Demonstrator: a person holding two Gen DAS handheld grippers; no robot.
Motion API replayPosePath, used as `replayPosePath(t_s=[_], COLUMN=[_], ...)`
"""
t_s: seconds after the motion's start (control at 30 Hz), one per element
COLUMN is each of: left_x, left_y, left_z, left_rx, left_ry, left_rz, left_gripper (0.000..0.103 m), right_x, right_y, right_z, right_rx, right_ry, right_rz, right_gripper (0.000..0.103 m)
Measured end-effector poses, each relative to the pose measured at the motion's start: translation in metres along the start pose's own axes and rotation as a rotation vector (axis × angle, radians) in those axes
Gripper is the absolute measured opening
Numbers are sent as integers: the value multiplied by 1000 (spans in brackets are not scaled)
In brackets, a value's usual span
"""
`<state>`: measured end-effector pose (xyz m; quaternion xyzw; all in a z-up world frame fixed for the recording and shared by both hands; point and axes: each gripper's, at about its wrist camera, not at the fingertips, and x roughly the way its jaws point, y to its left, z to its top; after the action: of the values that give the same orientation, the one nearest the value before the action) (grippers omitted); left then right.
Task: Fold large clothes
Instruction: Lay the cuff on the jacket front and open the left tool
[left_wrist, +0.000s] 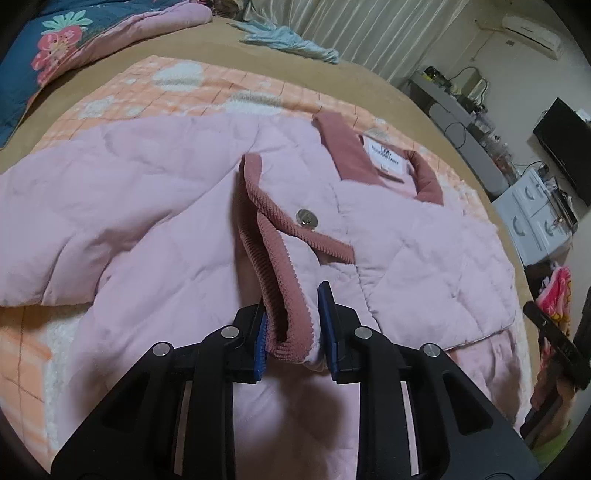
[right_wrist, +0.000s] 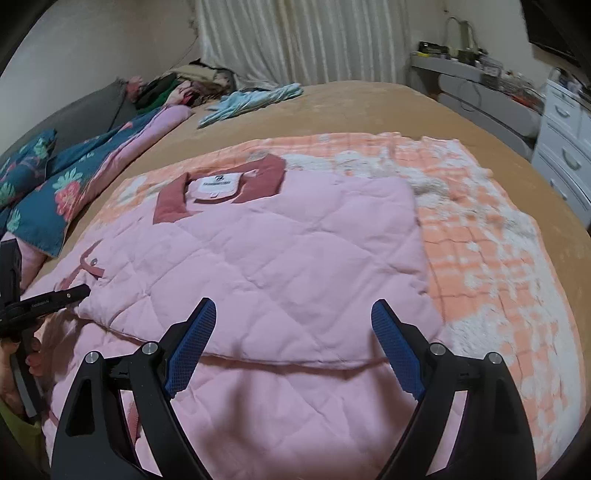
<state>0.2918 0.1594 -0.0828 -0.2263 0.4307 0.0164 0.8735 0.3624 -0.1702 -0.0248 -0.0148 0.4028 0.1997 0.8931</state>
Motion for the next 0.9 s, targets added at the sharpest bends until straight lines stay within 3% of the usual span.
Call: replayPosePath(t_s=[0.2, 0.37, 0.47, 0.77, 0.9], left_x=[0, 2, 3, 6, 1], left_y=[-2, -2, -2, -3, -6], left_z=[-5, -5, -7, -8, -8], left_rx=[19, 29, 32, 49, 57], left_ry=[11, 16, 22, 32, 32], left_rz=[19, 29, 32, 54, 79], left_gripper=[19, 20, 24, 34, 45], right_x=[23, 43, 53, 60, 54], right_y=[5, -19, -35, -36, -36], right_z=[6, -2, -11, -21, -19], right_rx=[-44, 14, 68, 64, 73], right_ry=[40, 123, 146, 138, 129], right_rz=[-30, -99, -96, -134, -125], right_gripper=[85, 85, 85, 85, 87])
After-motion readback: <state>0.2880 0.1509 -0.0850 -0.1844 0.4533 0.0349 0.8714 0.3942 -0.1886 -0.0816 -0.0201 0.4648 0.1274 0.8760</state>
